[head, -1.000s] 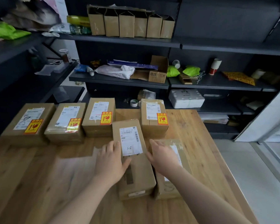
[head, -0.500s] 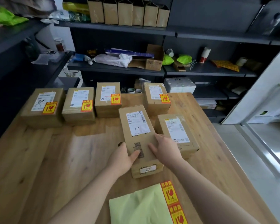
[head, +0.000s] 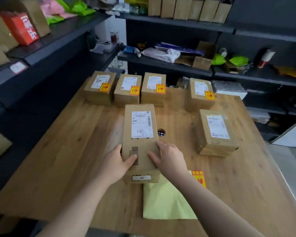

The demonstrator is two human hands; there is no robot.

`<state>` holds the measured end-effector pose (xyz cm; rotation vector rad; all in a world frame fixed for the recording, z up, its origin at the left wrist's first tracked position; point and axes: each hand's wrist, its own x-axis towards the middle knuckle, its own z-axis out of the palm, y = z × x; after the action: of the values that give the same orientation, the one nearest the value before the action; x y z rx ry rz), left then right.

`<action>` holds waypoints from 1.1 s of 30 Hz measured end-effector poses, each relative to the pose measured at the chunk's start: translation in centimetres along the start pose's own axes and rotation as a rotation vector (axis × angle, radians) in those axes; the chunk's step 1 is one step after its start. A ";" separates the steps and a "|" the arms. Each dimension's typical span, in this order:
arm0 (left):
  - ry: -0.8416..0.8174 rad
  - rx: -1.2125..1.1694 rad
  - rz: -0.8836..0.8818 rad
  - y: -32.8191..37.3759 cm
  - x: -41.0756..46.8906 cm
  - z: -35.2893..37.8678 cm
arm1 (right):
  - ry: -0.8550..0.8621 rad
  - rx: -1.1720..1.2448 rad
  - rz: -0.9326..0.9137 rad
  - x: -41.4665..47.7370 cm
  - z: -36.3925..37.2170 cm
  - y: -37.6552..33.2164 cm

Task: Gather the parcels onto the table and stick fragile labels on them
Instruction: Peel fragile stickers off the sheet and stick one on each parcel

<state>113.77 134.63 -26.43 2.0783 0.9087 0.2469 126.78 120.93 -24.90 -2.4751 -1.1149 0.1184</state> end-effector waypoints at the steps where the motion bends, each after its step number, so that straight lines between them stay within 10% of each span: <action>1: 0.013 -0.007 -0.009 -0.7 -0.8 -0.5 | -0.019 0.000 -0.008 -0.4 0.5 -0.8; 19: -0.156 0.140 -0.031 -10.5 -4.3 -5.8 | -0.226 -0.046 0.091 -5.0 7.0 -9.3; 33: -0.056 0.494 0.411 -1.8 -5.6 -3.1 | -0.051 -0.139 0.160 -8.6 3.4 -3.5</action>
<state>107.38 133.41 -25.09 2.7121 0.5323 0.1888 117.69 117.91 -27.38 -2.6983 -0.9740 0.1560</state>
